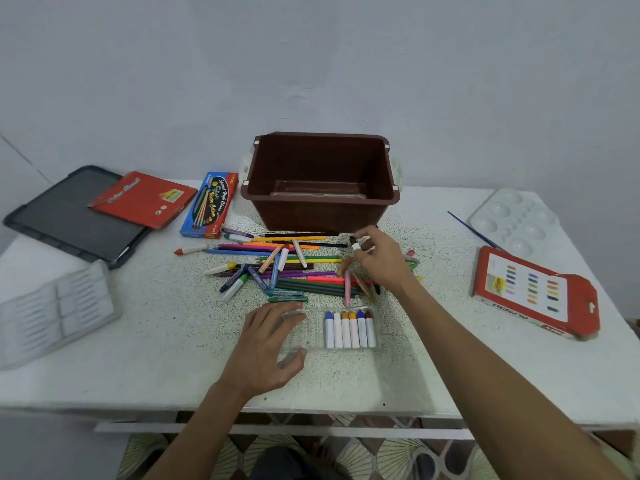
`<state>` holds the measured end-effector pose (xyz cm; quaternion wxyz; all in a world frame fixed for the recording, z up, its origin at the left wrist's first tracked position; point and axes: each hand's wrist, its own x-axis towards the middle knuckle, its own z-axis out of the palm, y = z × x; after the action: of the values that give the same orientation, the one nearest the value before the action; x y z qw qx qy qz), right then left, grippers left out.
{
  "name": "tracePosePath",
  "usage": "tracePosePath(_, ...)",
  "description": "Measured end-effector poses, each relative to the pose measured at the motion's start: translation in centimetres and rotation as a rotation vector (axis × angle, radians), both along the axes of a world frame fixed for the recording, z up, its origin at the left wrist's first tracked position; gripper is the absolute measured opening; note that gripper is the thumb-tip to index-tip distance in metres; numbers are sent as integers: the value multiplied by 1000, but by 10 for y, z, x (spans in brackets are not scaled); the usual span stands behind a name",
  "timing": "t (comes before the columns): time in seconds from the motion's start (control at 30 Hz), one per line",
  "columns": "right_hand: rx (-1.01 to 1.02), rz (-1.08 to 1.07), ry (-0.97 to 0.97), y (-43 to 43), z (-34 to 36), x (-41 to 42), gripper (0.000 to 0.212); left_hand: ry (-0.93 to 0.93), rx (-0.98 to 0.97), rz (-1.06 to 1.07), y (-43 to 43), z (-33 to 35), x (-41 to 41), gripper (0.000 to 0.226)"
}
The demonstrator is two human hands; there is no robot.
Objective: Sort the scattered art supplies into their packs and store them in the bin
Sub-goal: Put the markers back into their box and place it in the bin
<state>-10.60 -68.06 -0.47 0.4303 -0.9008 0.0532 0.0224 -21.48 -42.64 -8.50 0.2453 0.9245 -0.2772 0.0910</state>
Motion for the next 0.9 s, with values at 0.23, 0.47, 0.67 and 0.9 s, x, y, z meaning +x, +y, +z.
tracePosePath(0.23,261,5,24,22,0,-38,35,11,39,7,0,-2,0,53)
tracePosePath(0.47,56,107,-26,45,-21,-78,30,-40,72,19,0,-7,3,43)
tracePosePath(0.67,-159,189,-140,54,-31,-96,31,-23,89,29,1,-9,3,45)
tracePosePath(0.9,-339,252,-201,57,-45,-103,37,-40,156,40,1,-6,2,47)
